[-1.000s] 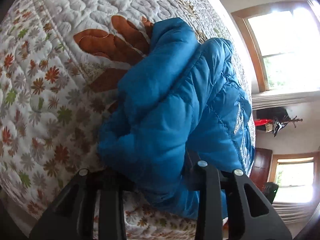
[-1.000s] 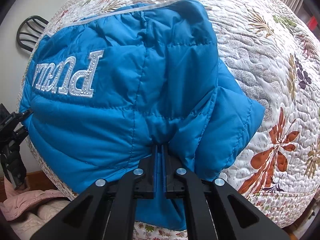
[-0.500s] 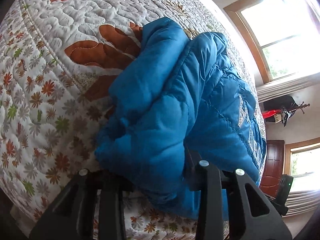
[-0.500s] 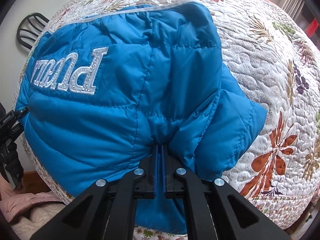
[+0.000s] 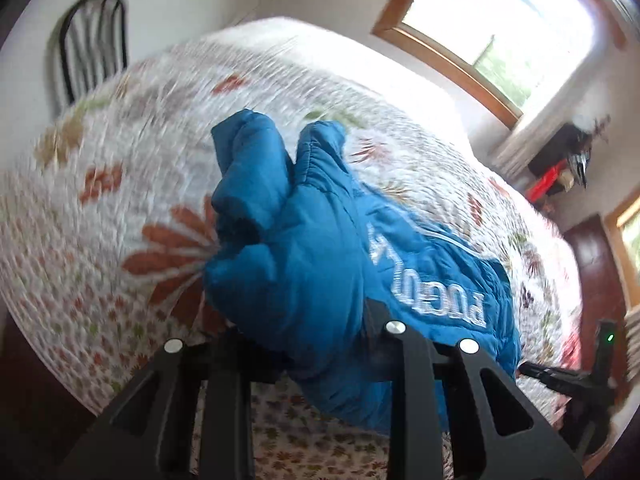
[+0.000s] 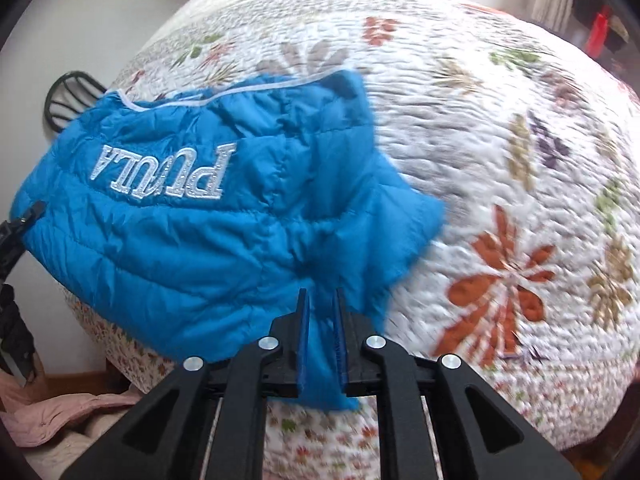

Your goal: Fold large clothes

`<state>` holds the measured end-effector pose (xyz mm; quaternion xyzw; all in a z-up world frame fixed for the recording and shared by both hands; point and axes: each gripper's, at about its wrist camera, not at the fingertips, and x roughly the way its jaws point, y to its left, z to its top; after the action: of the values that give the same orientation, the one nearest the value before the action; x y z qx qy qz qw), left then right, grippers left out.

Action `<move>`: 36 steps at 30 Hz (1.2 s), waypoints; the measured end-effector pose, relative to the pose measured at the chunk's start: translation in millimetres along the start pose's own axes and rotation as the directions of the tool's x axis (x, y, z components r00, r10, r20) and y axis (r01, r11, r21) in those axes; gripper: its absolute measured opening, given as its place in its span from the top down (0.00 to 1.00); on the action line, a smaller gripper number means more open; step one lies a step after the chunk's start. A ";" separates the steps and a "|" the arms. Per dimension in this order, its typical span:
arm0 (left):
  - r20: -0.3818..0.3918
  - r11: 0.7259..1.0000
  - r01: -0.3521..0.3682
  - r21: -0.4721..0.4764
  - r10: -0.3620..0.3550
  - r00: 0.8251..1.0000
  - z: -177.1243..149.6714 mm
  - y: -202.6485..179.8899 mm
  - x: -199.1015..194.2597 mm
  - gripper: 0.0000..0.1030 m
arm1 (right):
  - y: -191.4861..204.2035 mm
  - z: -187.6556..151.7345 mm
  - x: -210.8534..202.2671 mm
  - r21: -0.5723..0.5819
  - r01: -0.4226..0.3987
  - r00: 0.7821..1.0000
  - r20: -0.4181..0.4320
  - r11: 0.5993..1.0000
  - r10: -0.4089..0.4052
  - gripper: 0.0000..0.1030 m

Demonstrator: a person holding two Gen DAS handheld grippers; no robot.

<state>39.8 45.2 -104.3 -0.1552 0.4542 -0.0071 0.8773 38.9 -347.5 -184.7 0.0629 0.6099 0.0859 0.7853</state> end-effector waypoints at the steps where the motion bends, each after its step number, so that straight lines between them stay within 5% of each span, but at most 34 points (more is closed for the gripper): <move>1: 0.010 0.999 -0.007 0.053 0.006 1.000 2.0 -20.0 -5.2 0.76 | -1.3 -2.9 -8.4 0.009 0.019 1.000 0.005 1.000 -0.019 0.87; 5: -0.004 0.972 -0.061 0.226 0.063 0.998 2.2 -87.9 -3.2 0.74 | -24.2 -9.2 -21.5 0.067 0.054 0.998 -0.016 0.996 -0.053 0.87; 11: -0.054 0.909 -0.009 0.417 0.035 0.998 -19.9 -169.9 18.1 0.69 | -49.7 -19.6 -11.9 0.125 0.040 0.998 -0.049 0.991 -0.035 0.87; 20: -0.240 0.818 0.096 0.567 0.052 0.969 -73.9 -212.7 101.6 0.60 | -66.1 -29.9 35.6 0.177 0.032 0.989 -0.145 0.984 -0.006 0.87; 25: -0.247 0.798 0.085 0.597 0.083 0.965 -88.7 -214.0 118.5 0.59 | -67.9 -33.0 49.5 0.183 0.029 0.984 -0.176 0.983 0.004 0.87; 36: -0.263 0.821 0.095 0.564 0.069 0.962 -87.5 -209.4 120.9 0.58 | -61.1 -20.5 58.9 0.166 0.043 0.983 -0.184 0.985 -0.012 0.87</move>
<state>67.8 -195.9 -189.2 0.1140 0.5458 -0.1702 0.8125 36.8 -394.9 -258.0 0.1126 0.6851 0.0282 0.7191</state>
